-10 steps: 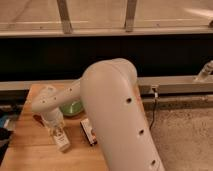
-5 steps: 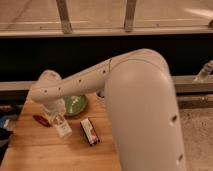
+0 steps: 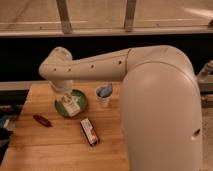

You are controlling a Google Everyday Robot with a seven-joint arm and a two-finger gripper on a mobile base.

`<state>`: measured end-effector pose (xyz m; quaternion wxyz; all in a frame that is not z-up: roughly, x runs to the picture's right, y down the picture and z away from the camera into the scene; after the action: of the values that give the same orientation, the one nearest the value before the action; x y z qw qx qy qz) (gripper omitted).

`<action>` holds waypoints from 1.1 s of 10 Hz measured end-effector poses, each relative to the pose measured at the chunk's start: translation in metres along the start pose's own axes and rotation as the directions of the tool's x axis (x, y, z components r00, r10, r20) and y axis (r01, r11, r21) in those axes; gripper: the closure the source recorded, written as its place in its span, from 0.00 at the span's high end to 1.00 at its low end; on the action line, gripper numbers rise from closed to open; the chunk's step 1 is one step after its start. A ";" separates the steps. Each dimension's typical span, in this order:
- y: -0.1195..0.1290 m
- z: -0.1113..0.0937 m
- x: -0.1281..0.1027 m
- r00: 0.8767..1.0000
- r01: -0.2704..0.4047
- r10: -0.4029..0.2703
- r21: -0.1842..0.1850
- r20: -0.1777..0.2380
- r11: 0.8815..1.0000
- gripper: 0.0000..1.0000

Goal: Place the bottle in the ceramic bowl

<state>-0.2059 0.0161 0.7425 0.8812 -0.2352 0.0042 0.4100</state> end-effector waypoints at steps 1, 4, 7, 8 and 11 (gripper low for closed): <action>-0.013 0.006 -0.005 1.000 0.008 -0.008 -0.005 0.020 1.000 0.00; -0.024 0.046 -0.020 0.996 0.060 -0.057 -0.044 0.074 0.997 0.00; -0.013 0.093 -0.036 0.993 0.106 -0.100 -0.082 0.068 0.991 0.00; -0.005 0.104 -0.040 0.992 0.114 -0.108 -0.098 0.060 0.989 0.00; -0.010 0.105 -0.039 0.993 0.111 -0.106 -0.092 0.058 0.990 0.22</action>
<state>-0.2440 0.0260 0.8481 0.8898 -0.2658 -0.0514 0.3673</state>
